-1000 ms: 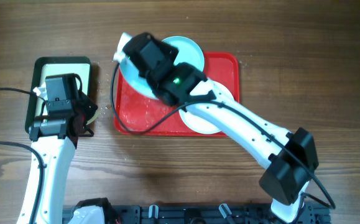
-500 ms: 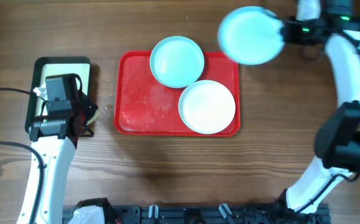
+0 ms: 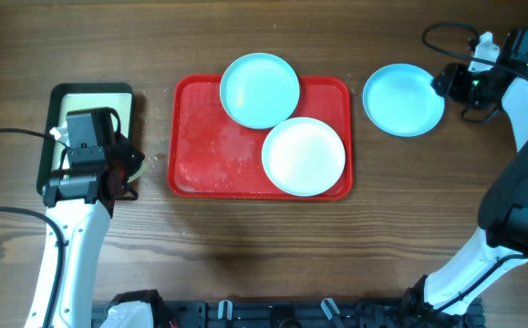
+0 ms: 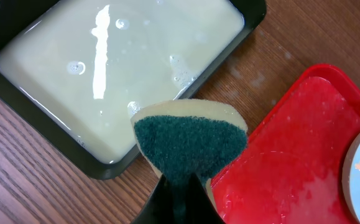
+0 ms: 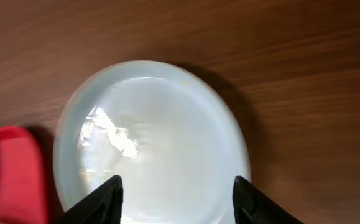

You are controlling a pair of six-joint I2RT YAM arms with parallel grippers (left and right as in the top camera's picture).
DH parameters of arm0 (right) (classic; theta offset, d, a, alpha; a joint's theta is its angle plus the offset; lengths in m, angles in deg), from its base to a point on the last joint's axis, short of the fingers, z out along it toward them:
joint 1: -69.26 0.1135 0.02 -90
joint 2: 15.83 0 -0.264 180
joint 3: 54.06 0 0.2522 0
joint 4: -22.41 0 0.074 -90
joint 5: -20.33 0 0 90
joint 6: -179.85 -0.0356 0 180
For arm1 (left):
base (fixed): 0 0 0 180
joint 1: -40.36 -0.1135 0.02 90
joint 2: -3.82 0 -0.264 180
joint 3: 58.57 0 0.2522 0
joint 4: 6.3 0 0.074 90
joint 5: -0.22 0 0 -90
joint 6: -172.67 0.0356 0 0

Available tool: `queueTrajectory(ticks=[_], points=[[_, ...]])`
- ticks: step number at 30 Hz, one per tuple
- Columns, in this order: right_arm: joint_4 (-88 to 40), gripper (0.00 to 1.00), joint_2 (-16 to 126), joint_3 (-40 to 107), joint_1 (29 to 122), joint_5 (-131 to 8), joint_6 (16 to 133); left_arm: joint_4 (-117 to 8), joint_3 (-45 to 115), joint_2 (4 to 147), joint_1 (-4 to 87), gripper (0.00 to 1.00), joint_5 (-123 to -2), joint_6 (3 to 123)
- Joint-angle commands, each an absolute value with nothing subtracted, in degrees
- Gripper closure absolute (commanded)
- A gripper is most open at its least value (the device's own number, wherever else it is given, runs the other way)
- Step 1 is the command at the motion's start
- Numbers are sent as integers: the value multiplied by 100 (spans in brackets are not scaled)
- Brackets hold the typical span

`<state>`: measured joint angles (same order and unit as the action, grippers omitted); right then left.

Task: Clean dirty plates on tray and stack at the side
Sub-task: 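Grip the left plate rim with the right gripper and scrub it with the sponge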

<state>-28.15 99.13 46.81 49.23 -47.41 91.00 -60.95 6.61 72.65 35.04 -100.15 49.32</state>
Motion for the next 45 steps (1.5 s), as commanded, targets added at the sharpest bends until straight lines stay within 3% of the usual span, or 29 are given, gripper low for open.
queueTrajectory(ticks=[1, 4, 8, 13, 20, 22, 23, 26, 29, 32, 37, 45], points=[[-2732, 38, 9924, 4714, 5187, -3252, 9071, -6057, 659, 7257, 3474, 96, -9963, 4917], [-2531, 36, 9924, 4823, 5954, -3147, 8872, -6055, 659, 7259, 3474, 96, -9961, 4917], [-1632, 35, 9926, 4823, 7355, -3954, 7697, -5946, 659, 7263, 3474, 96, -9788, 4917], [-994, 35, 10162, 4821, 8953, -7267, 6794, -5970, 659, 7423, 3474, 96, -9788, 4919], [-795, 43, 11231, 4821, 9095, -6963, 6440, -5968, 659, 7477, 3474, 96, -9788, 4917], [-782, 52, 11261, 4821, 9097, -6963, 6492, -5966, 659, 7477, 3474, 96, -9788, 4917], [-764, 64, 11261, 4821, 9102, -6959, 6547, -5950, 659, 7477, 3474, 96, -9786, 4917], [-690, 87, 11261, 4821, 9189, -6467, 6757, -5891, 659, 7477, 3478, 96, -9755, 4917], [-679, 95, 11259, 4821, 9386, -6133, 7039, -5618, 659, 7477, 3502, 96, -9089, 4945], [-705, 96, 11253, 4902, 9659, -5901, 7334, -5231, 659, 7482, 3692, 96, -8481, 5282], [-1551, 96, 11253, 5157, 9993, -5809, 7336, -4820, 659, 7740, 4326, 96, -8444, 5219], [-1908, 96, 11255, 5146, 10028, -5331, 7170, -2735, 659, 9842, 5119, 96, -8022, 4871]])
